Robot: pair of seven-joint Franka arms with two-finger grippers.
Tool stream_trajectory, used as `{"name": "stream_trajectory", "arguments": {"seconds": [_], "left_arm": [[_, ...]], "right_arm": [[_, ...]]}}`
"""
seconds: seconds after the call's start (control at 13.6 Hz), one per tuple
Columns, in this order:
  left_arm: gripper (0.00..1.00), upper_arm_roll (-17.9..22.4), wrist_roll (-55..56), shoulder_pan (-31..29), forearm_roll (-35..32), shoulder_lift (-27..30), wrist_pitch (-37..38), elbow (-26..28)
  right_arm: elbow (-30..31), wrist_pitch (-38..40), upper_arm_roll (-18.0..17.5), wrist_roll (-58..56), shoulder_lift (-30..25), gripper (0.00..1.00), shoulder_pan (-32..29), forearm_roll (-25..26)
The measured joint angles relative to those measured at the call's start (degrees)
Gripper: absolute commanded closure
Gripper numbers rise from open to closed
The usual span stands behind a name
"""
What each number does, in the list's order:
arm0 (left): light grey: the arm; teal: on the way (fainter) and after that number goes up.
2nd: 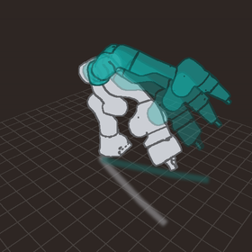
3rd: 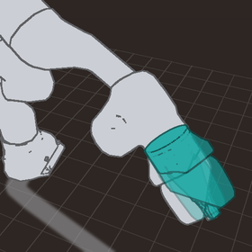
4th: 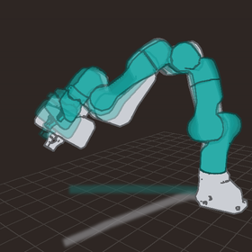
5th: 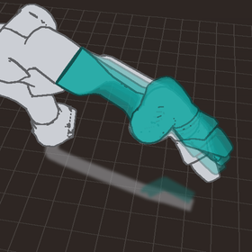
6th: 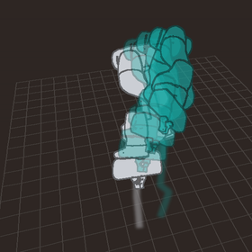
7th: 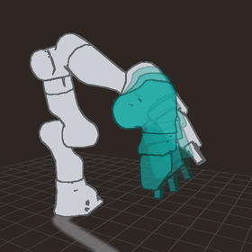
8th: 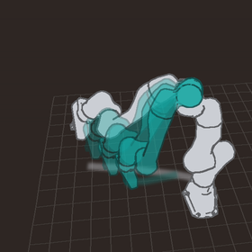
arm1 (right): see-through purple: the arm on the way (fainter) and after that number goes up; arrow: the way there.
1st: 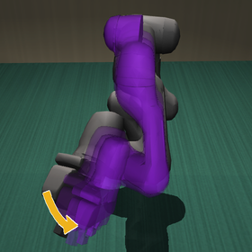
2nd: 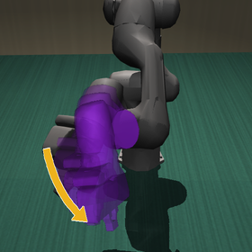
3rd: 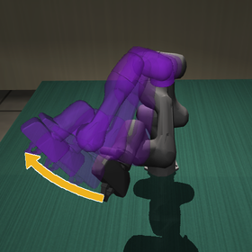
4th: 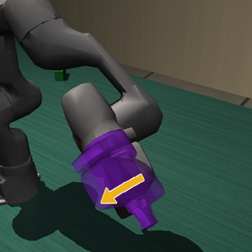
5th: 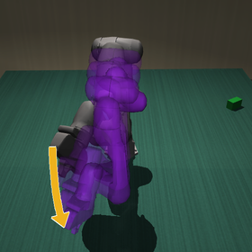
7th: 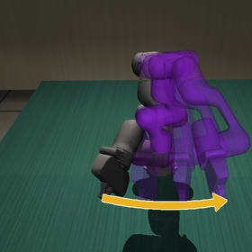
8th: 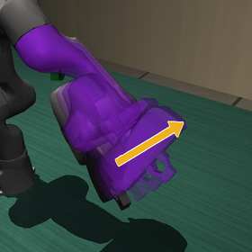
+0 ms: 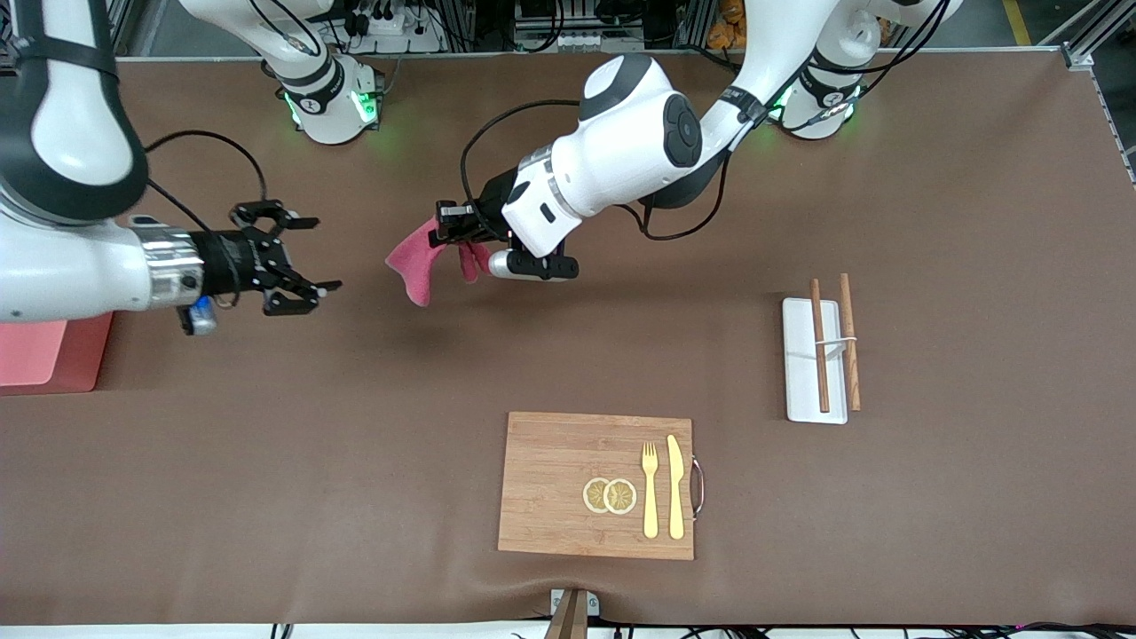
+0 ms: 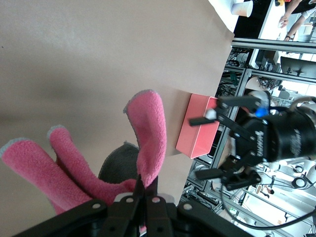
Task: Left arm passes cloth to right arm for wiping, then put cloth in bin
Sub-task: 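Grasp the cloth with the right gripper while the left gripper holds it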
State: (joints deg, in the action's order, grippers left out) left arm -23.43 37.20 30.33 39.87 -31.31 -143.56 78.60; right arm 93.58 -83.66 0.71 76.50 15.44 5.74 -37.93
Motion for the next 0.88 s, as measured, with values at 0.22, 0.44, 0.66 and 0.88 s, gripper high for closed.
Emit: {"name": "stream_trajectory", "arguments": {"seconds": [0.22,0.44,0.66,0.88], "left_arm": [[1.0,0.0,0.03,0.22,0.0,-0.02,-0.25,0.0],[1.0,0.0,0.04,0.33,0.0,-0.04,-0.27,0.0],[1.0,0.0,0.04,0.34,0.0,-0.04,-0.31,0.0],[1.0,0.01,0.04,0.34,0.0,-0.04,-0.36,0.0]], "right_arm": [[-0.03,-5.55,-0.15,6.52,0.7,0.0,6.83,-0.35],[-0.09,-6.39,-0.14,7.78,0.73,0.02,9.68,-3.3],[-0.08,-6.47,-0.13,7.76,0.91,0.4,10.17,-5.23],[-0.08,-6.5,-0.13,7.73,1.2,1.0,11.28,-6.6]]}}
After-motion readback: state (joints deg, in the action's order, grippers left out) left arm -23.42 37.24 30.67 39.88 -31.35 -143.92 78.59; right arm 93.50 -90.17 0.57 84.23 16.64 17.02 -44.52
